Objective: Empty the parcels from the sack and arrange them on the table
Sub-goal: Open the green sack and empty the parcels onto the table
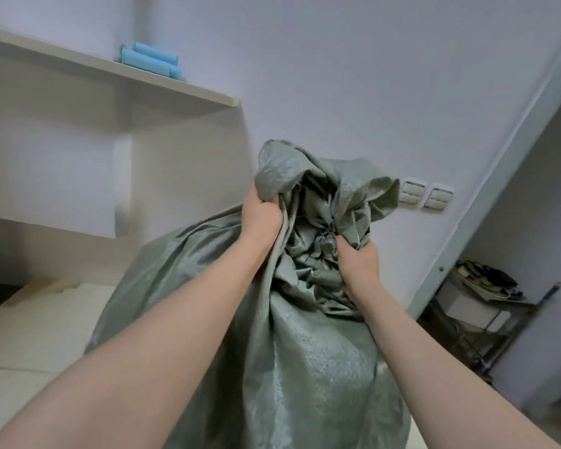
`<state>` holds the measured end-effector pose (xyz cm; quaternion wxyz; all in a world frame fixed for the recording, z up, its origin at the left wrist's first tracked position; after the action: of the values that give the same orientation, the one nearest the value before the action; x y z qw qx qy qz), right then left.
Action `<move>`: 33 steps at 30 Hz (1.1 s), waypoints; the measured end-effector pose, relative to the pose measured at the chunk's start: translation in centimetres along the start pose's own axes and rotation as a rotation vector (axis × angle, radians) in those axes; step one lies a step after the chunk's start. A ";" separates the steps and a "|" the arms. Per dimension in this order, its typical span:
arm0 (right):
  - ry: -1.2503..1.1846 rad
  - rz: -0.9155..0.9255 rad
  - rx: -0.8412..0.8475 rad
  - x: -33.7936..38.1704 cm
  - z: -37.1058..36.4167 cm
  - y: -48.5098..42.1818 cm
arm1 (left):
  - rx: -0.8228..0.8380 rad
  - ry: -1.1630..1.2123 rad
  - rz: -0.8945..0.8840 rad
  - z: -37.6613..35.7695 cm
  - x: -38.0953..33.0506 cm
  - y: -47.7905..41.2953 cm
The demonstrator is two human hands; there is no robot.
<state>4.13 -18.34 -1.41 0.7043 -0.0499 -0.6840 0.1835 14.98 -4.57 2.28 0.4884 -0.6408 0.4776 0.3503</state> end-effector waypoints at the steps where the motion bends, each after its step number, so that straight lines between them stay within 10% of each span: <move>1: -0.021 0.009 -0.003 0.4 0.4 -0.2 | 0.021 -0.017 -0.032 -0.6 -0.5 0.3; 12: 0.773 0.251 0.261 -4.2 1.9 -2.4 | 0.413 -0.894 0.146 1.6 9.8 2.1; 22: 0.515 0.117 0.378 -1.3 3.8 -6.2 | 0.368 -0.186 0.404 0.8 1.6 -1.5; 28: 0.839 0.775 0.514 1.3 3.3 -8.3 | 0.122 -0.413 0.278 -2.6 1.1 -4.6; 33: 0.540 0.441 0.411 1.7 3.2 -8.6 | 0.208 -0.528 0.347 -3.8 4.6 -4.0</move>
<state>2.61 -26.39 3.13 0.7975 -0.1000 -0.3963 0.4437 20.09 -9.22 0.33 0.5912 -0.3837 0.4697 0.5317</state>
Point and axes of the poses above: each hand's wrist, its own y-axis away from the middle knuckle, its own z-axis out of the back of the hand, x = y × z, the point moved 2 cm from there along -y, towards the middle knuckle, and after that the axes turned 15 degrees about -x, right-handed, at the moved point
